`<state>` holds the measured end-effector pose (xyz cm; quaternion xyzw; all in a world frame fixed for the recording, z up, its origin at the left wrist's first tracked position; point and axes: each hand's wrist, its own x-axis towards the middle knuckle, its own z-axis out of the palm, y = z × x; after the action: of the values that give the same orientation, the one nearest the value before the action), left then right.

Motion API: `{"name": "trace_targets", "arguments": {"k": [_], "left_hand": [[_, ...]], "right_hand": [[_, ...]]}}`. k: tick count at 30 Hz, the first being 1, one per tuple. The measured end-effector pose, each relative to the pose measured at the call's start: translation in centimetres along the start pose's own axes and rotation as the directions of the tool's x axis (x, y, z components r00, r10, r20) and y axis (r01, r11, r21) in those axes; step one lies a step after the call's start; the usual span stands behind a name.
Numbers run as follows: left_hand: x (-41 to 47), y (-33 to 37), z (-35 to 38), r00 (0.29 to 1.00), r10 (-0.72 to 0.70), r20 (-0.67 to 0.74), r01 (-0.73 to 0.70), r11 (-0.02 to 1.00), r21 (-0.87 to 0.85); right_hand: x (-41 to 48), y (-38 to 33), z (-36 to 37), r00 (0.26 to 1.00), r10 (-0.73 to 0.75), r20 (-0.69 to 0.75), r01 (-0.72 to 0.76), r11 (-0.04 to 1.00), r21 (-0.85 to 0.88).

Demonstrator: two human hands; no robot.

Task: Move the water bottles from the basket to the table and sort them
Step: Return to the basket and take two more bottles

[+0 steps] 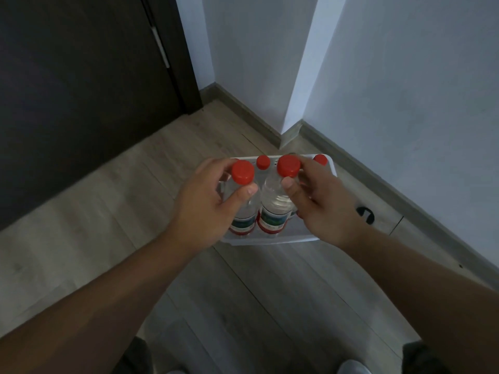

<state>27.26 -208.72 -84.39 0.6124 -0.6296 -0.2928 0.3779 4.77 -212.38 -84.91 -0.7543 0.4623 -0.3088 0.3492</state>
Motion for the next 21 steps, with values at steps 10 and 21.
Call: {"name": "trace_targets", "arguments": {"k": [10, 21], "left_hand": [[-0.4, 0.5, -0.1, 0.999, 0.042, -0.013, -0.042, 0.999, -0.017], [-1.2, -0.9, 1.5, 0.927, -0.097, 0.363, 0.214, 0.93, -0.3]], "right_hand": [[-0.4, -0.2, 0.1, 0.998, -0.061, -0.025, 0.061, 0.998, -0.018], [-0.8, 2.1, 1.2, 0.96, 0.144, 0.241, -0.213, 0.933, 0.29]]}}
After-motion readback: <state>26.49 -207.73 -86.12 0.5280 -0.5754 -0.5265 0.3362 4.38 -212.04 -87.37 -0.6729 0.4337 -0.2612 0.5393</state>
